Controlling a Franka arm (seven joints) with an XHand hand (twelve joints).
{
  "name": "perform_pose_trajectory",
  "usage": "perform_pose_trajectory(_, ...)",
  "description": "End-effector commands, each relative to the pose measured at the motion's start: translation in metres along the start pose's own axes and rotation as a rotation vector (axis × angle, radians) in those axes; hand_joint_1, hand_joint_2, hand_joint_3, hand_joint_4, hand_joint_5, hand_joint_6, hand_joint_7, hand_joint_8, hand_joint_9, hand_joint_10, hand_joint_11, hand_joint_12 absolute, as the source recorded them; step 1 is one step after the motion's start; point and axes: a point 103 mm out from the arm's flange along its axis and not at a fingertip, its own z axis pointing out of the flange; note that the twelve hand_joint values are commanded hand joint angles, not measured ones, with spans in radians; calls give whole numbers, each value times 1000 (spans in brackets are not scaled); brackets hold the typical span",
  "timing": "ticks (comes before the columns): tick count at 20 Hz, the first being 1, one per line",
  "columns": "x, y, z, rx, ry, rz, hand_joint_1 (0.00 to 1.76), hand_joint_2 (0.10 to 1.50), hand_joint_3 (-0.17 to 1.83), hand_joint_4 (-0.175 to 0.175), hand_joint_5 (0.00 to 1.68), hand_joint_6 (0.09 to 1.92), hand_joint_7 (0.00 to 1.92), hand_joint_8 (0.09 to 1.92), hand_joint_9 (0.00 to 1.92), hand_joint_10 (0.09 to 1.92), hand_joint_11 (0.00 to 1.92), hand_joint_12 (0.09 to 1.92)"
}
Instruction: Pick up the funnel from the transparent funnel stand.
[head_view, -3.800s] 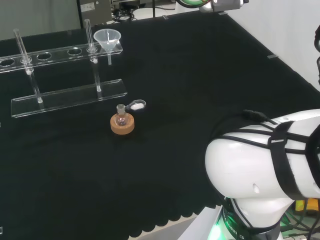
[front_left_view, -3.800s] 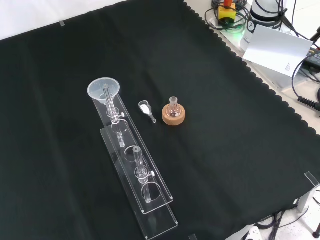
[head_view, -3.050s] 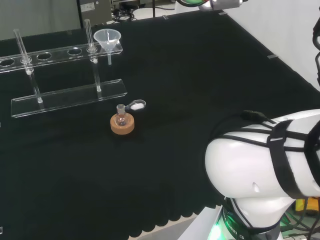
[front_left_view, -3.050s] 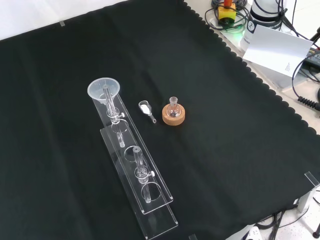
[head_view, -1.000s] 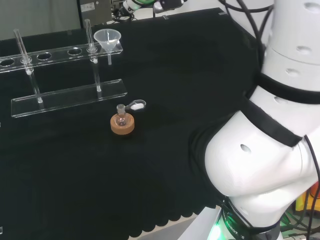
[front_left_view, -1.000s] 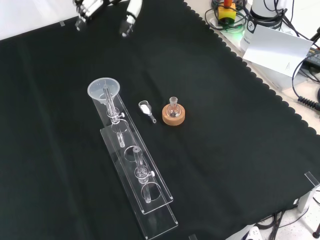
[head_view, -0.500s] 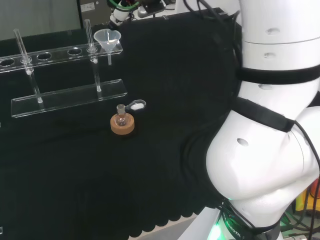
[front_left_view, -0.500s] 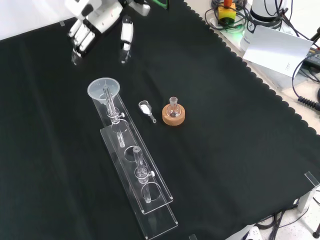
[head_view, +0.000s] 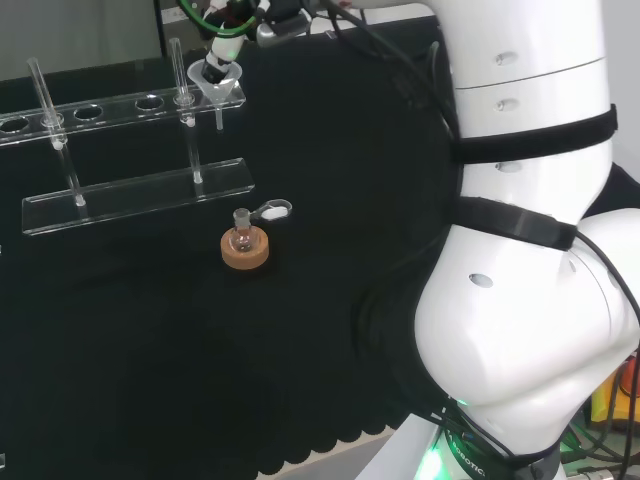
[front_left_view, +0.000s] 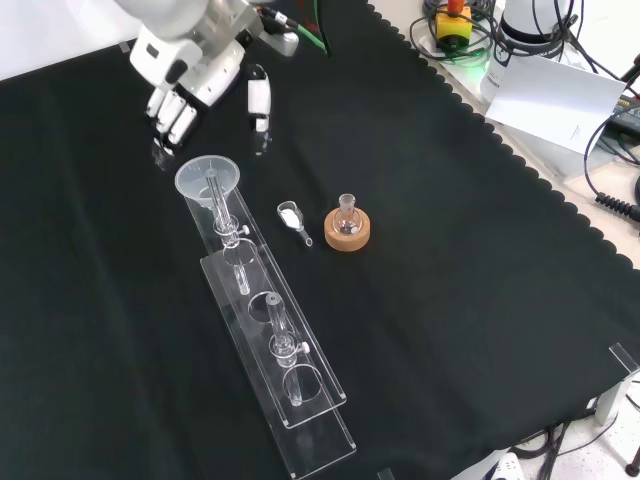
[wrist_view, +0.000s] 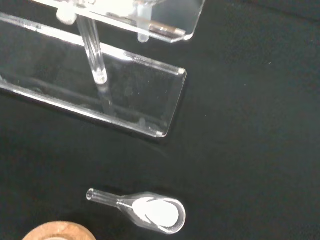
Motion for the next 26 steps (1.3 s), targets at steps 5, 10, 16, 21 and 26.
perform_pose_trajectory(5, 2, 8, 6, 3, -32, -12, 569, 886, -173, -66, 0, 87, 0, 99, 16, 823, 150, 1433)
perform_pose_trajectory(10, 1, 11, 8, -13, -57, -6, 570, 877, -171, -62, 0, 87, 1, 87, 0, 741, 76, 1449)
perform_pose_trajectory(16, -1, 17, 14, -40, -52, -20, 567, 873, -167, -65, 0, 87, 43, 87, 0, 836, 82, 1463)
perform_pose_trajectory(21, 0, 24, 18, -48, -53, -40, 566, 871, -166, -64, 0, 87, 48, 87, 0, 852, 101, 1467)
perform_pose_trajectory(26, -1, 29, 21, -37, -57, -41, 564, 869, -165, -64, 0, 87, 48, 87, 0, 866, 110, 1462)
